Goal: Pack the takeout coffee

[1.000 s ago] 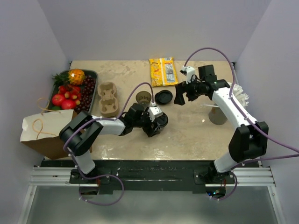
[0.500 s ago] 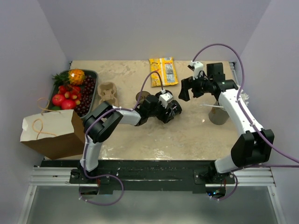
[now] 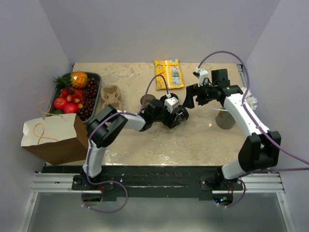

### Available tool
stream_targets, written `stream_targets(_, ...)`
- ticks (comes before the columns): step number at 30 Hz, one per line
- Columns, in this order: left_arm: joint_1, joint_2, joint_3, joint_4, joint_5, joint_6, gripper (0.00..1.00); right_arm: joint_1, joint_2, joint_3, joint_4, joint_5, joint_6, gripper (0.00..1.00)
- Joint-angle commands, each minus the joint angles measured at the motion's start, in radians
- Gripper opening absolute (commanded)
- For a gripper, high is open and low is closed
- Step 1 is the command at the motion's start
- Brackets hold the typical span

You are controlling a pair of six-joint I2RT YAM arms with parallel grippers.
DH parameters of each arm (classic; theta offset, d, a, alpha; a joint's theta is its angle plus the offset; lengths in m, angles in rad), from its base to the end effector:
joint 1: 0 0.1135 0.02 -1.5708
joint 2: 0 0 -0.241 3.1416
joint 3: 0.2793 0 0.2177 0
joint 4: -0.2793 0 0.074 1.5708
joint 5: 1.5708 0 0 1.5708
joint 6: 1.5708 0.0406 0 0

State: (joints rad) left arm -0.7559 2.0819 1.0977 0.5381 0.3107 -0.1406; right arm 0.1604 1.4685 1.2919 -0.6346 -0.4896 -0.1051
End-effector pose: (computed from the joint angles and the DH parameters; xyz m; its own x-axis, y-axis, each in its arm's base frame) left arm 0.2864 -0.2871 0.1340 -0.4305 0.2225 -0.8748 0.8014 0.5401 -0.2570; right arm 0.2808 0.0648 0.2959 -0.6635 -0.2011 -0.7206 -0.5332 0.8028 0.2669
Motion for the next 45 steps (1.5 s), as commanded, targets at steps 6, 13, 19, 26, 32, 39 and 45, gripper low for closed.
stream_targets(6, -0.005, -0.011, -0.036, 0.1, 0.045, -0.056, 0.74, -0.004, 0.177, 0.041, 0.015, -0.044, 0.061, 0.99)
stream_targets(13, 0.003, -0.016, -0.042, 0.129, 0.068, -0.105, 0.74, -0.004, 0.269, 0.064, 0.047, -0.084, 0.079, 0.88)
stream_targets(19, 0.009, -0.011, -0.036, 0.149, 0.076, -0.122, 0.74, 0.002, 0.323, 0.053, 0.052, -0.104, 0.079, 0.78)
stream_targets(26, 0.013, 0.006, -0.021, 0.164, 0.076, -0.143, 0.74, 0.03, 0.337, 0.096, 0.036, -0.126, 0.05, 0.57)
stream_targets(32, 0.013, 0.004, -0.009, 0.169, 0.065, -0.152, 0.8, 0.08, 0.28, 0.106, 0.012, -0.089, -0.019, 0.46)
stream_targets(39, 0.023, -0.035, -0.033, 0.152, 0.09, -0.145, 0.86, 0.156, 0.21, 0.06, 0.03, -0.047, -0.07, 0.41)
stream_targets(45, 0.058, -0.141, -0.136, 0.125, 0.139, -0.125, 1.0, 0.192, 0.171, 0.037, 0.038, -0.023, -0.091, 0.4)
